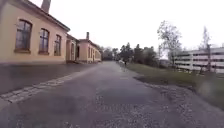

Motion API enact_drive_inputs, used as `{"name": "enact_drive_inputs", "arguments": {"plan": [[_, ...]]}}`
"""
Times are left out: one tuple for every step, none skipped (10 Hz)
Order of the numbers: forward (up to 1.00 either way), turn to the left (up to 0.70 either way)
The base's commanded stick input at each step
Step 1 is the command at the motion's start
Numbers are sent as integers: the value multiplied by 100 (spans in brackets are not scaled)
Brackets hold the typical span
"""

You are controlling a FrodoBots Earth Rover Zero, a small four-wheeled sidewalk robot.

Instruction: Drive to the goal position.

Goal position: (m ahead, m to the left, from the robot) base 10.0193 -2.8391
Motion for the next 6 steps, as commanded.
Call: {"name": "enact_drive_inputs", "arguments": {"plan": [[100,0],[100,0],[100,0],[100,0],[100,0],[100,0]]}}
